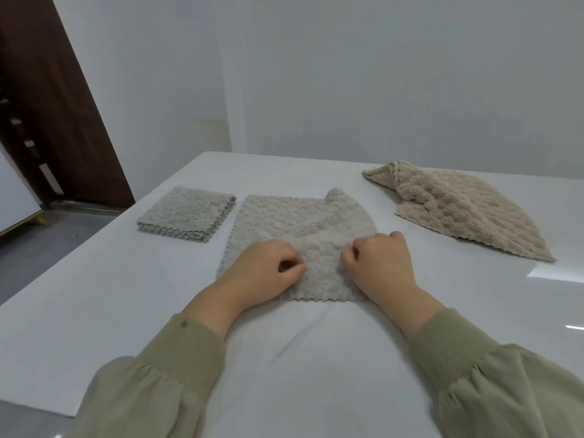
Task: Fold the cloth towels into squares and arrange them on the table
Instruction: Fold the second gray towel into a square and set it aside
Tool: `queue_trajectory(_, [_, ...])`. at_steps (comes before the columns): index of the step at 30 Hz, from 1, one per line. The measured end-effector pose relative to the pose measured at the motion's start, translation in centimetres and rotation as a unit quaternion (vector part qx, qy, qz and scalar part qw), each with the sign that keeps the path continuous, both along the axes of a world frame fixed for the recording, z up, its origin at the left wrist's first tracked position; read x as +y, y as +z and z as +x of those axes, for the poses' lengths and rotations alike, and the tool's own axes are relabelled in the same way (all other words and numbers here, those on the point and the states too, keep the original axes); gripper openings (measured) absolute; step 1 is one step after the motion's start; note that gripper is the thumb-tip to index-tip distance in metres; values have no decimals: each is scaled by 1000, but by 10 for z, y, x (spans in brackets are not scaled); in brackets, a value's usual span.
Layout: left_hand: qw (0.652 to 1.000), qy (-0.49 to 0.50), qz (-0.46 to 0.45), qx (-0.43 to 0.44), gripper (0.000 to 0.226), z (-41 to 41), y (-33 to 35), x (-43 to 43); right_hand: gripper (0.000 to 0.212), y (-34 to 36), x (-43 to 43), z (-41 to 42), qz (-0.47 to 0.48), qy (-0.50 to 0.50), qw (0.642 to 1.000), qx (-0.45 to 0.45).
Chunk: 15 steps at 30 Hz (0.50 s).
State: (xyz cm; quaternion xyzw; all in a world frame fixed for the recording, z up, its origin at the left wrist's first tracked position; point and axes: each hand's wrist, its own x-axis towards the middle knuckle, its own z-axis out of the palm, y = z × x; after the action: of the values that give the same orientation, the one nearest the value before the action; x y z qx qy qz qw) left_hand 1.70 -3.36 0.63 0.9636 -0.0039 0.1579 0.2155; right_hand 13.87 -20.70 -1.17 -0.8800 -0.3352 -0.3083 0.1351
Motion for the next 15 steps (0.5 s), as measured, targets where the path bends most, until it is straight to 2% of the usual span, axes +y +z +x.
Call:
queue_trajectory(2, [998,34,-52,-21,13,-11,3,4,34,6,-5,-2,11,-32,999,-3])
queue_trajectory(4, [995,68,-66,-44,14,-22,5,11,32,7,-9,-6,-35,-37,998,32])
queue_trajectory(6, [994,93,-50,-29,15,-33,5,21,43,5,-13,-12,-128,-29,981,144])
queue_trajectory(8, [993,116,-29,11,15,-42,3,29,55,3,-17,-14,-177,-28,952,246])
queue_trajectory(9, [990,129,-44,20,14,-46,2,32,55,4,-18,-13,-189,-33,944,270])
queue_trajectory(13, [969,135,-207,-4,8,-67,4,34,50,11,-21,-11,-183,-56,949,250])
queue_trajectory(14, [973,116,-201,8,12,-71,4,35,50,12,-21,-11,-176,-54,955,232])
queue_trajectory(15, [982,99,-159,32,25,-75,3,35,49,14,-21,-13,-166,-48,961,215])
